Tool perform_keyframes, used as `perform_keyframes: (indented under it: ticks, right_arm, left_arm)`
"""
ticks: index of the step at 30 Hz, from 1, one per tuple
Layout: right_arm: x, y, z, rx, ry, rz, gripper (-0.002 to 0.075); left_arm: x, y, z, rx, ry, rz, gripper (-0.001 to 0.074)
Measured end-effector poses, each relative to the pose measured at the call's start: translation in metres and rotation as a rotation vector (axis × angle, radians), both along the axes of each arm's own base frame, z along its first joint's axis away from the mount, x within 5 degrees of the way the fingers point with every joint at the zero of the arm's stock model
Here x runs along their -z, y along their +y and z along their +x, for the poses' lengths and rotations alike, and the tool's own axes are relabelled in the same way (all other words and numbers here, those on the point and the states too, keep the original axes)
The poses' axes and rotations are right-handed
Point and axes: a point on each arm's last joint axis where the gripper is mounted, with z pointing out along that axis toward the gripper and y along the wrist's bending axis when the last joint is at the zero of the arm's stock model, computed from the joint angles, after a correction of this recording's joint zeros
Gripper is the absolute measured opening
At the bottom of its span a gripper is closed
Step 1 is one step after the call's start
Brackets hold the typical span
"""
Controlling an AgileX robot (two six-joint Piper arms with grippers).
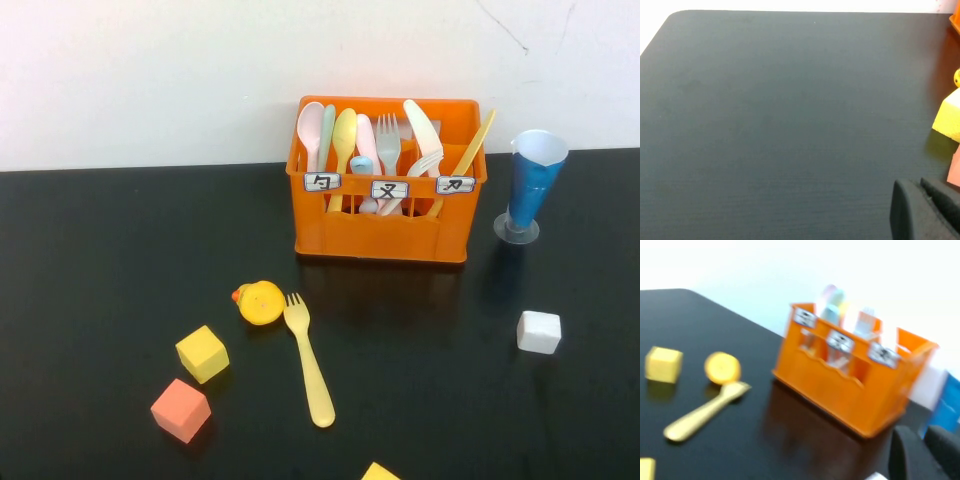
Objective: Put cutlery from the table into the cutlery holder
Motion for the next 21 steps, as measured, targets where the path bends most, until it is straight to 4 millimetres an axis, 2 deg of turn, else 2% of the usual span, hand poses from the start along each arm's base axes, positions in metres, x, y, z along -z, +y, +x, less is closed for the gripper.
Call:
perform_keyframes:
  ticks: [5,13,21]
  right_arm:
    - [0.010,-0.021,-0.001,0.168,-0.016,-0.002,0.0062]
    - [0.011,-0.052,-0.010,0.470,-0.045,-0.021,0.0062]
    - [0.023,-0.061,-0.026,0.591,0.001,0.019,0.0062]
  left_arm:
    - [0.000,0.000,0.000,0.000,0.000,0.000,-0.0001]
    - [0.000,0.000,0.000,0.000,0.000,0.000,-0.0001]
    - [0.000,0.000,0.000,0.000,0.000,0.000,-0.0001]
